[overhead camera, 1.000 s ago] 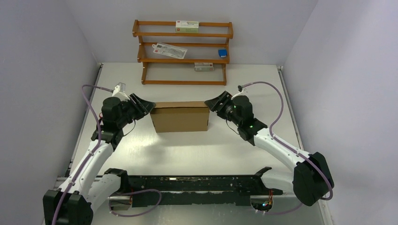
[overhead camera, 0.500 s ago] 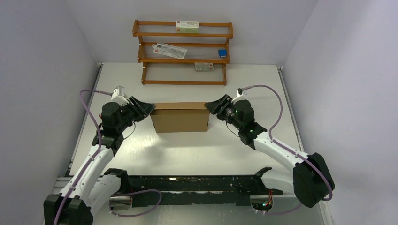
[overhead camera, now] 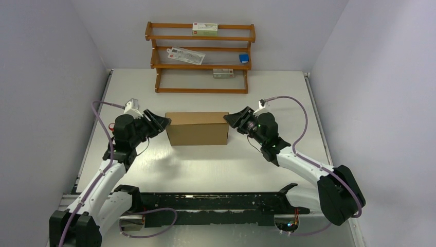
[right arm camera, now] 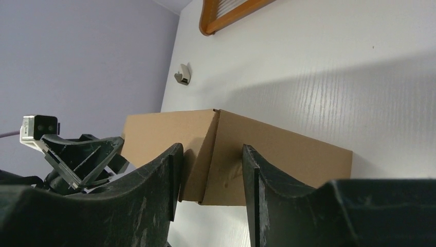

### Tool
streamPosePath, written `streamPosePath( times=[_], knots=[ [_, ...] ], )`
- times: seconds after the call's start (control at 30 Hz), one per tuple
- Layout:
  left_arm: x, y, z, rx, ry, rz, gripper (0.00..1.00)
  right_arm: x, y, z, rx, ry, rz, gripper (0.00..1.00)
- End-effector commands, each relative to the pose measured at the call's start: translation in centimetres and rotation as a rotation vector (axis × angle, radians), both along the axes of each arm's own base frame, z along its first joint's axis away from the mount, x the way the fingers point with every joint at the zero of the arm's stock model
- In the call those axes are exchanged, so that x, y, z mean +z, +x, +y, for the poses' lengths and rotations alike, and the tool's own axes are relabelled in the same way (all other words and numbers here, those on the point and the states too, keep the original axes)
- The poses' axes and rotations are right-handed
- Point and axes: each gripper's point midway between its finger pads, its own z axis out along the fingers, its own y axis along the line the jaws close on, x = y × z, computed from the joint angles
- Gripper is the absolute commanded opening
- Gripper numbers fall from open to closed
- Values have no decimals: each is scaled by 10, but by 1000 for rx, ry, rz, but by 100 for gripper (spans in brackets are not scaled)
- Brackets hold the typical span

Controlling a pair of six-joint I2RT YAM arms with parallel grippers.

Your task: Fold the paper box

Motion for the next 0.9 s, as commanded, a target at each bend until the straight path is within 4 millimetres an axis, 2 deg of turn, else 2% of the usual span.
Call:
streamPosePath(
  times=[0.0, 0.17, 0.4, 0.6, 0.87],
  knots=[
    [-74, -28, 13, 13, 89, 237, 51, -48, -14, -6, 29, -96, 98, 47],
    [-81, -29, 8, -3, 62, 247, 43, -65, -18, -15, 11, -111, 114, 42],
    [-93, -30, 5, -5, 3, 259, 40, -111, -34, -43, -25, -82, 207, 34],
    [-99, -30, -2, -38, -37, 286, 35, -135, -39, -46, 3, -156, 242, 30],
    [-98, -31, -1, -33, -47, 279, 32, -139, -42, -41, 90, -219, 208, 23]
  ],
)
